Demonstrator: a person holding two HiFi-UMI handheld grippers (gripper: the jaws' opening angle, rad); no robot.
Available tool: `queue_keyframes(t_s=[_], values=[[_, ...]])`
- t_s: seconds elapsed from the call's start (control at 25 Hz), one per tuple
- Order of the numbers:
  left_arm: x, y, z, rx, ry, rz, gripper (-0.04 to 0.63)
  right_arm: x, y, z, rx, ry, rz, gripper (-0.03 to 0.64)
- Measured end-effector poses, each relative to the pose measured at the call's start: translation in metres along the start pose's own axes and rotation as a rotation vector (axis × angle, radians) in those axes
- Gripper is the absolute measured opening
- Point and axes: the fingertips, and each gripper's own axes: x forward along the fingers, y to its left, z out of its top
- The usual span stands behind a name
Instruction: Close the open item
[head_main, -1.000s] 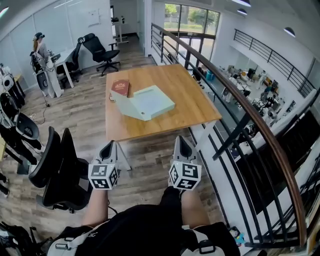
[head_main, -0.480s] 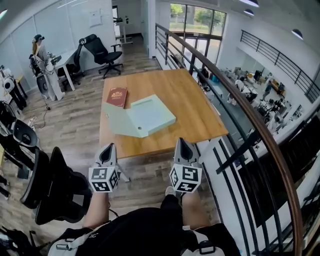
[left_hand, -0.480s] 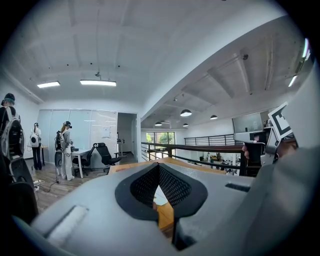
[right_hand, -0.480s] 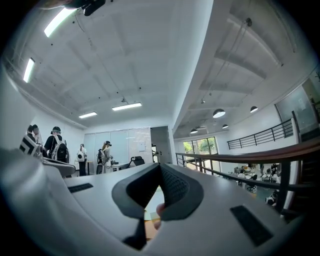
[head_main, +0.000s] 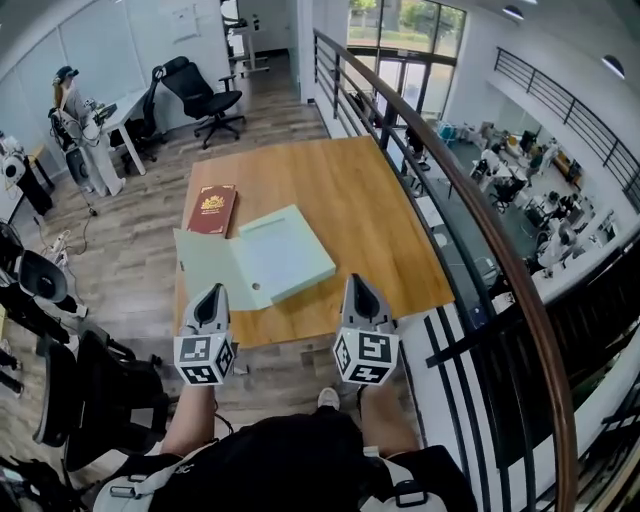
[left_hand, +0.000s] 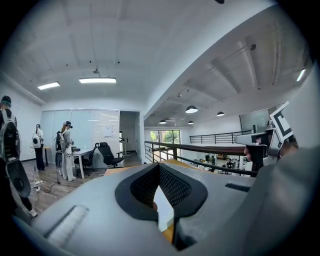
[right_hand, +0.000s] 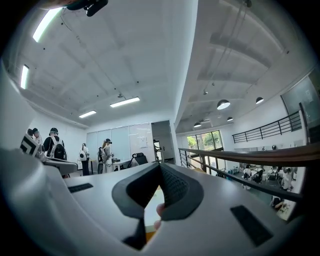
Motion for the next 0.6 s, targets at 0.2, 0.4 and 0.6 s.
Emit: queue_keyframes(t_s=[0.2,0.4,0.6], values=[[0.048,-0.011,0.007,0.024,0.027,0.022,-0.003,0.046,-0.039,0.002,0.038,0.012,0.008,0.000],[0.079,-0.016,0.009,0.045,0.058,0.049,-0.003,0.086,-0.057,-0.006,0.036,0.054,0.044,0.000],[0.101,0.017,0.000,0.048,0.090,0.066,-0.003,0.124,-0.049,-0.010,0.023,0.062,0.050,0.000]])
